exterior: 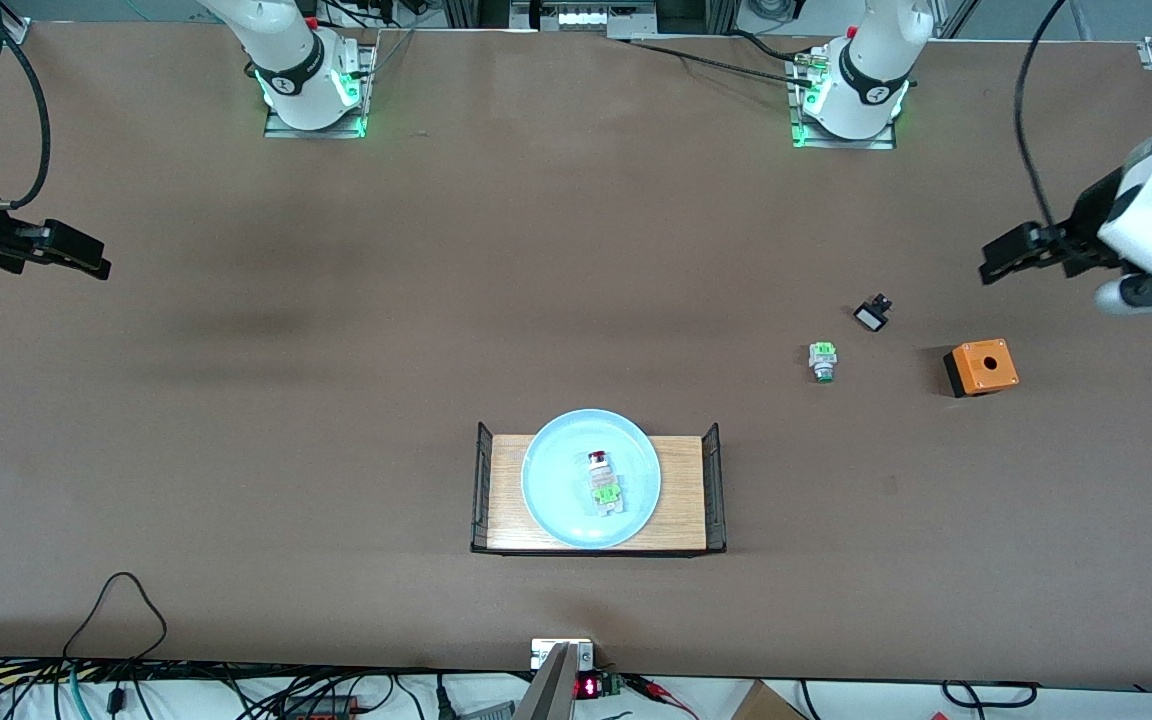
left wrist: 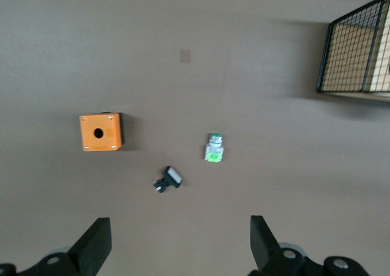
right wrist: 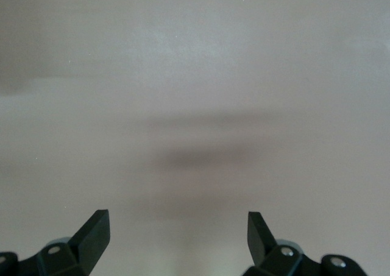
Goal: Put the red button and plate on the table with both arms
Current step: 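Move the left gripper over the plate and lower onto the green switch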
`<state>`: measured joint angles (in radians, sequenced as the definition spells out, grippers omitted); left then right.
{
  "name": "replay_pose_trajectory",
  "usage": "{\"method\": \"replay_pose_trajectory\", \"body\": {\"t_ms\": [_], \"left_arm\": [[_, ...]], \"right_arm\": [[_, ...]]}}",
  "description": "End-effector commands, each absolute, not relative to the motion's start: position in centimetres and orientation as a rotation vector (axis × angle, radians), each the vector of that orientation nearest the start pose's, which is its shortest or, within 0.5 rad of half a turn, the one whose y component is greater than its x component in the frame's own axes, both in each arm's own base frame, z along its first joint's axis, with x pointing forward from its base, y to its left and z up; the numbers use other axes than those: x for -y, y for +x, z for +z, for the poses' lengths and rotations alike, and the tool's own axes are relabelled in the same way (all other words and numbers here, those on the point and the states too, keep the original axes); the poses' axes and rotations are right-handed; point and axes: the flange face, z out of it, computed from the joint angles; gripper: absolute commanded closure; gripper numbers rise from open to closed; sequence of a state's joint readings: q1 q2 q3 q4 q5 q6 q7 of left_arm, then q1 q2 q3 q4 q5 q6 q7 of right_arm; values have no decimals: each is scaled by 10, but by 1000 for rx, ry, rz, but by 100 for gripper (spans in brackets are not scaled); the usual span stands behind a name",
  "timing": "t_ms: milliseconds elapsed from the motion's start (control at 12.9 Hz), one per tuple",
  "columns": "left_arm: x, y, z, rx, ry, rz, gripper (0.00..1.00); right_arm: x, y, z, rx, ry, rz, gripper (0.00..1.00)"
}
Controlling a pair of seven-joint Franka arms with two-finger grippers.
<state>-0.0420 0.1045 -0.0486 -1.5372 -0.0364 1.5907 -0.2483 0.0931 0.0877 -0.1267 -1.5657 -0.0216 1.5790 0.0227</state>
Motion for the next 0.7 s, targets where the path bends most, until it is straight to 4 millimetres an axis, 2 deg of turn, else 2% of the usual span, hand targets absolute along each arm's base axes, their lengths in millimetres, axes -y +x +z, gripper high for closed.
{"method": "replay_pose_trajectory", "body": {"t_ms": [0,155,233,388,620], "left_arm": [[111,619,578,369,-3162,66,0],[148,629,565,404,-3164,31,0],[159,631,564,392,-3174,-10,0],[203,630,550,330,-3187,-34,0],[260,630,536,458,-3150,-178,0]], "right_arm": [[20,575,585,-62,-3183,122,0],[19,575,585,-59,-3183,122,0],[20,575,586,-62,-3183,120,0],[19,575,586,-62,-3183,117,0],[19,576,586,-76,-3179,107,0]]}}
